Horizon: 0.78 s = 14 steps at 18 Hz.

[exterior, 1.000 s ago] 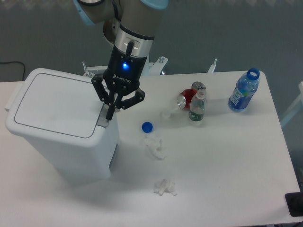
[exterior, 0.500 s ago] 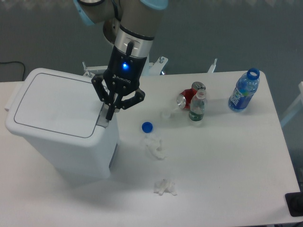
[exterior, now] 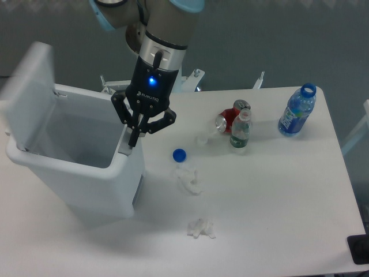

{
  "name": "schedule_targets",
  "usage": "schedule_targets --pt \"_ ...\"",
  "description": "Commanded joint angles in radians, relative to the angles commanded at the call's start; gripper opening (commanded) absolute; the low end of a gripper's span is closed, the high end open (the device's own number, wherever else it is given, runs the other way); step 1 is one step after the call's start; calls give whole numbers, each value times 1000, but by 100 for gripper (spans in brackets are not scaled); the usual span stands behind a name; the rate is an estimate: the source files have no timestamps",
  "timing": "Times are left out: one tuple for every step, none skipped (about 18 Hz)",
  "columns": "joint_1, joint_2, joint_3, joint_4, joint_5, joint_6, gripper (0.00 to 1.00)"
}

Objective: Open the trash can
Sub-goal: 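Lift the gripper away from the opened trash can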

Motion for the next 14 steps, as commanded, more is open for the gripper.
schedule_targets --pt "0 -3 17 0 3 2 94" --pt "2 -9 29 -2 5 0 100" --pt "6 -14 40 -2 6 0 100" --pt "14 -14 45 0 14 2 100" --pt "27 -14 46 3 23 2 100" --pt "40 -14 46 6 35 3 100" --pt "55 -17 46 8 54 20 100" --pt "73 -32 46 11 72 75 100" --pt "92 -50 46 12 89 147 100" --pt "110 -61 46 11 98 220 100" --pt "127 -74 48 12 100 282 100" --pt "138 -95 49 14 101 326 100" --pt "147 -116 52 15 112 359 100" --pt "159 -142 57 17 156 392 100"
